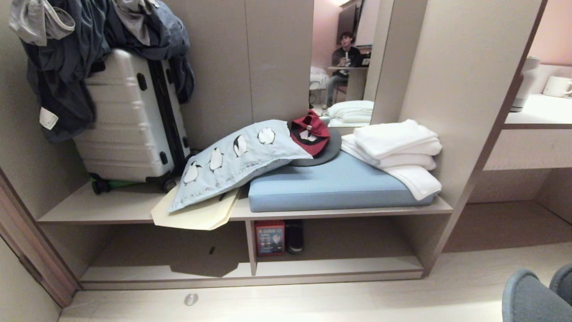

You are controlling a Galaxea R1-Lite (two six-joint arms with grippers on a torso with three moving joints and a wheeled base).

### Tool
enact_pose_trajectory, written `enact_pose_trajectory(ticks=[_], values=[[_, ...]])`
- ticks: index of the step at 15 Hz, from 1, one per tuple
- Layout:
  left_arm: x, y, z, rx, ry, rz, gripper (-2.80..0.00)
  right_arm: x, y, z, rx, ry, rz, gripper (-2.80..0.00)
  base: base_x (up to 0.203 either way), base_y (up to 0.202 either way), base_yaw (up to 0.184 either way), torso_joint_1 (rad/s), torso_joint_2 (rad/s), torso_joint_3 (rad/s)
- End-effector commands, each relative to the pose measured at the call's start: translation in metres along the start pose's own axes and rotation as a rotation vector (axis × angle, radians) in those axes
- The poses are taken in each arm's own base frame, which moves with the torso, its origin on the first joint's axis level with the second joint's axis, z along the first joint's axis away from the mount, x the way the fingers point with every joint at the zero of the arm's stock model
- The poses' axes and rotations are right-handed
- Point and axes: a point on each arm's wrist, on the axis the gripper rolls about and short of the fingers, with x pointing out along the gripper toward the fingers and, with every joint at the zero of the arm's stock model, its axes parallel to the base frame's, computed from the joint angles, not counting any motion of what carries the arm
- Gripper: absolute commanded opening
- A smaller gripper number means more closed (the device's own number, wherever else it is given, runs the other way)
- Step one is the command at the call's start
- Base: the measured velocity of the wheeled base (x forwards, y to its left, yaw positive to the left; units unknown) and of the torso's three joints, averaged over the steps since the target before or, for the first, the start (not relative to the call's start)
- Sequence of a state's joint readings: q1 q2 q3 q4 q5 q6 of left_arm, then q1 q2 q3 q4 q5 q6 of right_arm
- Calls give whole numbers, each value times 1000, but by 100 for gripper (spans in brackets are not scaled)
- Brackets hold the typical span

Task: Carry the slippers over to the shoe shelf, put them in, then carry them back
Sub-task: Place the slippers on the floor

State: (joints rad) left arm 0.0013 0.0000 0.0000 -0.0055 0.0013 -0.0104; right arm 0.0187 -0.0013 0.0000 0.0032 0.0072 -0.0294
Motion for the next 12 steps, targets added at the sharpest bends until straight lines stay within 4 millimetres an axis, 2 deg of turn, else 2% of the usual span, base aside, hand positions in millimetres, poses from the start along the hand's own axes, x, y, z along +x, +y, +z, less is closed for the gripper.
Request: enact_pose_trajectory(ticks=[1,5,12], values=[[0,0,0,0,1,1,-280,0,0,0,0,0,0,-280,0,0,0,0,4,197],[0,0,0,1,1,1,-280,0,0,0,0,1,0,-280,0,0,0,0,6,104],[0,0,0,1,1,1,-280,0,0,0,0,0,0,-280,0,0,0,0,1,5]])
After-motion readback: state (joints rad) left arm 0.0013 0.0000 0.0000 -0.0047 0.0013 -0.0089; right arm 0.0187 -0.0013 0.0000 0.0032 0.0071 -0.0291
